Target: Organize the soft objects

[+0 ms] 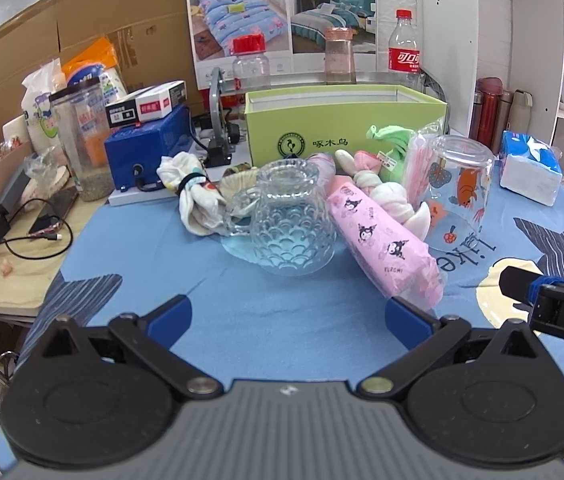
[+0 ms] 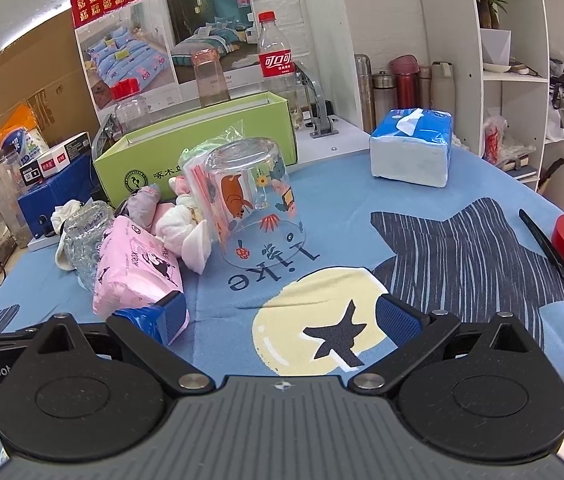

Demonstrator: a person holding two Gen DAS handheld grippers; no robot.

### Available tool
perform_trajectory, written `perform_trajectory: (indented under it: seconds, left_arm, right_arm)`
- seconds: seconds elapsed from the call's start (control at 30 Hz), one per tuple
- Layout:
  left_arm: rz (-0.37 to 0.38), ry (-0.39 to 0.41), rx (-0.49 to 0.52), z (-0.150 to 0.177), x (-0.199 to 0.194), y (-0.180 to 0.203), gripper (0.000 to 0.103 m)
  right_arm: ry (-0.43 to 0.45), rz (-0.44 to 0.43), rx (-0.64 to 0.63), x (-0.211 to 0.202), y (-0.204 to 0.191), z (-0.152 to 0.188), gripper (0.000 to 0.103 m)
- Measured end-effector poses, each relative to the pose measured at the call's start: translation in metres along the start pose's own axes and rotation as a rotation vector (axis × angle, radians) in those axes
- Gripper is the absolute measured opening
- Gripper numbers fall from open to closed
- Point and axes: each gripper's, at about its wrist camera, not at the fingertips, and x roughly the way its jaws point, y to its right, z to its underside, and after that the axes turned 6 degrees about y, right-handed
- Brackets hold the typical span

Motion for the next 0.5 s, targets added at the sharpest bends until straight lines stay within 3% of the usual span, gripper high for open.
perform_trajectory:
  seconds: [0.5]
  left_arm:
    - [-0.002,0.005,-0.003,-0.0004,-0.0026,-0.0027,0.103]
  right_arm:
    - [0.004,-0.005,0.0,-0.0014,-0.0011,-0.0004,0.089]
